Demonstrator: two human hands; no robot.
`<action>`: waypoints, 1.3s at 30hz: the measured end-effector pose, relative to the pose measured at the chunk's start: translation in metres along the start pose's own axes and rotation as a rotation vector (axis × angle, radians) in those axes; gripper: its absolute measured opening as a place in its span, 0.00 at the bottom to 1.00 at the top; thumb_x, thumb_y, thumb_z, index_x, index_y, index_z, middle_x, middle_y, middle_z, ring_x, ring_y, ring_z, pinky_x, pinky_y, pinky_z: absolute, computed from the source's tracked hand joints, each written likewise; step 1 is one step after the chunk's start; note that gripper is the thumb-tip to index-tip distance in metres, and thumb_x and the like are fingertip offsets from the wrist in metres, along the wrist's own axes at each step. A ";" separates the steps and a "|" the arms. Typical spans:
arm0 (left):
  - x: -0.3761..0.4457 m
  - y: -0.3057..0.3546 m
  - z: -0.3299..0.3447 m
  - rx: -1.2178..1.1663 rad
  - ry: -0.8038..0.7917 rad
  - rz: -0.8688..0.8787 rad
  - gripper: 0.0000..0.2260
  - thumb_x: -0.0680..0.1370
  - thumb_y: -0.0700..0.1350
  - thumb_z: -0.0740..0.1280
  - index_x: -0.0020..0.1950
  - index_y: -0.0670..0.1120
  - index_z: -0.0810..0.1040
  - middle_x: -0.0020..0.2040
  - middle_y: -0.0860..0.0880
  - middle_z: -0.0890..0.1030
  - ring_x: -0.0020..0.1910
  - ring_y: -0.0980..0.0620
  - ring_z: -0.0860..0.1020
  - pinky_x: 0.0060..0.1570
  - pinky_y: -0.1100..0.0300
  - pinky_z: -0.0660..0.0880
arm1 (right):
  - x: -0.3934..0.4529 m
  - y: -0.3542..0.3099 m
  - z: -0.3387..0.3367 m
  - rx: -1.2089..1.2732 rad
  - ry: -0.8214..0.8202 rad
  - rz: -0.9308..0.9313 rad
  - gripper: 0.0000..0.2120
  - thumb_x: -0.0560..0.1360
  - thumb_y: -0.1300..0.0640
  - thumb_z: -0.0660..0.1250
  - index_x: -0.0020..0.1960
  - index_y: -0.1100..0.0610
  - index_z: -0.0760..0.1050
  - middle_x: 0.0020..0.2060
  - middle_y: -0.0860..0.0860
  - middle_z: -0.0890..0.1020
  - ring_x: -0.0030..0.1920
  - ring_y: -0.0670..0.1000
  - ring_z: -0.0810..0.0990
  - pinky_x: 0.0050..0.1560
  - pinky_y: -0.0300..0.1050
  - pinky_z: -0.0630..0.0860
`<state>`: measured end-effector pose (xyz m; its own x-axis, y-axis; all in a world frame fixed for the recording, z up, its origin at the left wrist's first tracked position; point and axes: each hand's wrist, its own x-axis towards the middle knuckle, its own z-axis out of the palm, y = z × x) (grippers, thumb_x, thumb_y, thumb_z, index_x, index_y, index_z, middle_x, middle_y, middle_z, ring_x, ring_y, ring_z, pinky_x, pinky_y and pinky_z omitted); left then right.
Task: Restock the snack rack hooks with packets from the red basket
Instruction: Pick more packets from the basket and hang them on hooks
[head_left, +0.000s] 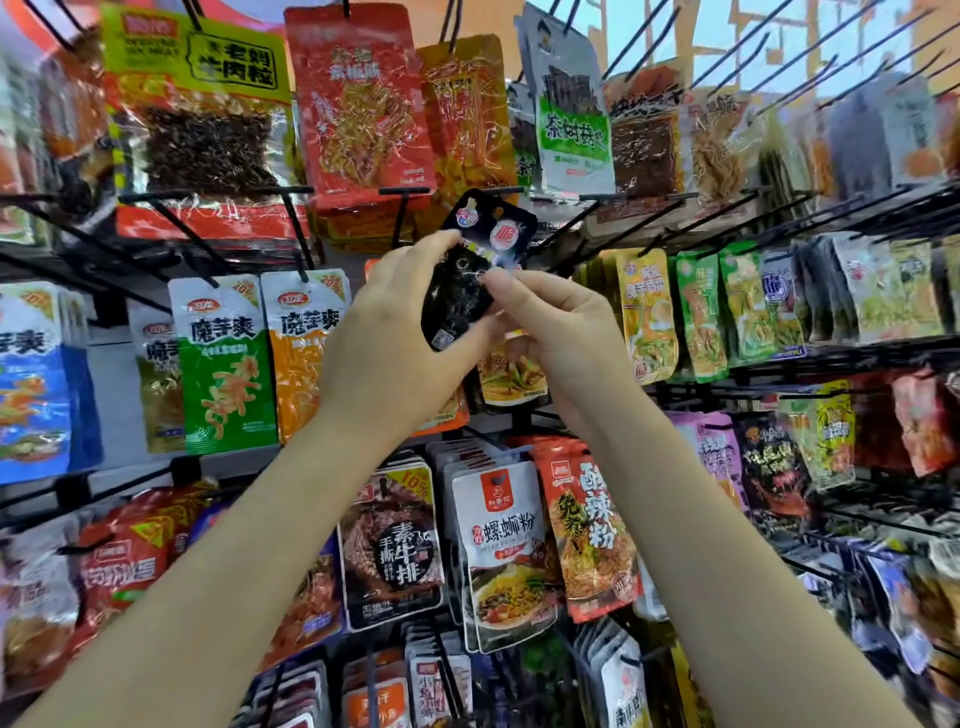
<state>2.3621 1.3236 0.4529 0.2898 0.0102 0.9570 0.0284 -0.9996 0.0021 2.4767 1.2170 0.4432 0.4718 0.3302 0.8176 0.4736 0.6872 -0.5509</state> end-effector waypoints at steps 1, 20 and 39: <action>0.000 0.002 -0.001 -0.020 -0.013 -0.003 0.29 0.77 0.59 0.68 0.77 0.52 0.68 0.66 0.52 0.77 0.61 0.56 0.75 0.54 0.63 0.71 | 0.000 -0.001 -0.002 0.019 -0.009 0.017 0.08 0.75 0.52 0.72 0.43 0.57 0.83 0.34 0.50 0.83 0.36 0.47 0.79 0.36 0.42 0.73; 0.025 -0.034 0.017 0.257 -0.174 0.247 0.26 0.81 0.60 0.61 0.76 0.49 0.69 0.77 0.46 0.68 0.76 0.45 0.64 0.72 0.44 0.64 | 0.064 0.014 0.001 -0.466 0.215 -0.049 0.21 0.82 0.48 0.63 0.35 0.58 0.67 0.30 0.54 0.68 0.32 0.51 0.66 0.36 0.47 0.62; 0.017 -0.063 0.024 0.499 -0.321 0.308 0.30 0.81 0.64 0.46 0.81 0.53 0.61 0.83 0.48 0.56 0.82 0.47 0.53 0.78 0.41 0.47 | 0.059 0.043 -0.010 -0.869 0.299 -0.370 0.15 0.77 0.53 0.71 0.60 0.57 0.74 0.53 0.54 0.73 0.51 0.50 0.73 0.50 0.38 0.72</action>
<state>2.3882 1.3871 0.4626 0.6235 -0.1895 0.7585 0.3159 -0.8264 -0.4662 2.5323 1.2592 0.4663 0.2960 -0.0688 0.9527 0.9534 -0.0392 -0.2991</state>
